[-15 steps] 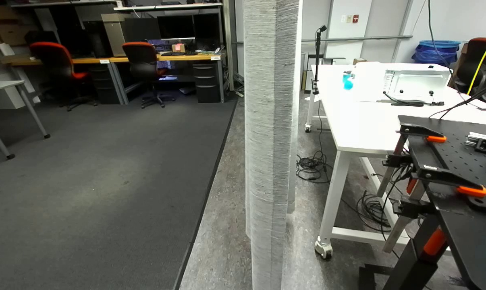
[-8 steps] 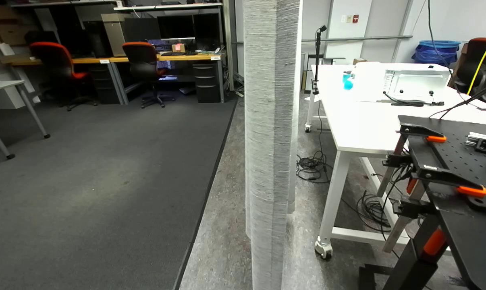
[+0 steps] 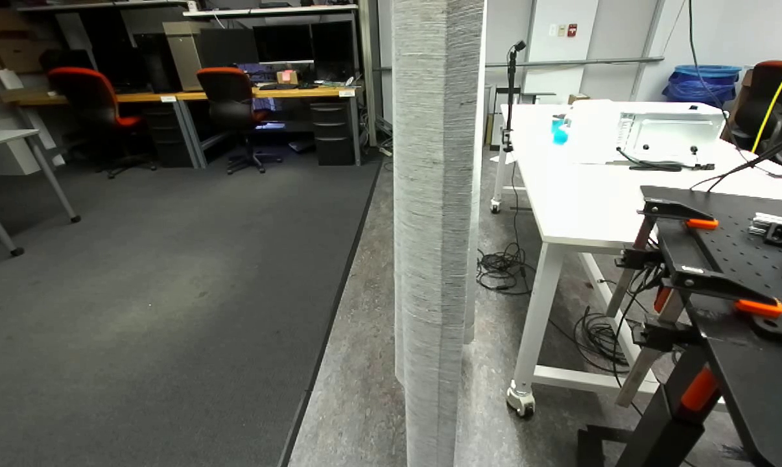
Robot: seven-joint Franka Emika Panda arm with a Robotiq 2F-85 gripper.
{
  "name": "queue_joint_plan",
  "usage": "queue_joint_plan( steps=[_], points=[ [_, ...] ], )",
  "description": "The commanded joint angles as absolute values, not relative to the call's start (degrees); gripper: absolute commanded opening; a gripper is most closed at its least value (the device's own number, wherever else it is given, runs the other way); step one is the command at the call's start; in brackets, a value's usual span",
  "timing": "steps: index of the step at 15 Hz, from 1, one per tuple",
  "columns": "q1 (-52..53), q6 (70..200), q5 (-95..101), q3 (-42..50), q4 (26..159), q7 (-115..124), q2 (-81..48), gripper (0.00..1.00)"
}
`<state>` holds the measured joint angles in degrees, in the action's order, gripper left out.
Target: Pull the grey curtain to the left.
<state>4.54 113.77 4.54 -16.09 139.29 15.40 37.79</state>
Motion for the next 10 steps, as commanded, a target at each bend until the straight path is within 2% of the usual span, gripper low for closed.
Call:
queue_joint_plan(
  steps=[1, 10],
  points=[
    [5.89, 118.85, 0.72, -14.2, 136.52, 16.35, 35.33, 1.0],
    [5.27, 135.08, 0.5, -14.34, 137.65, 15.95, 27.71, 1.0]
  ],
)
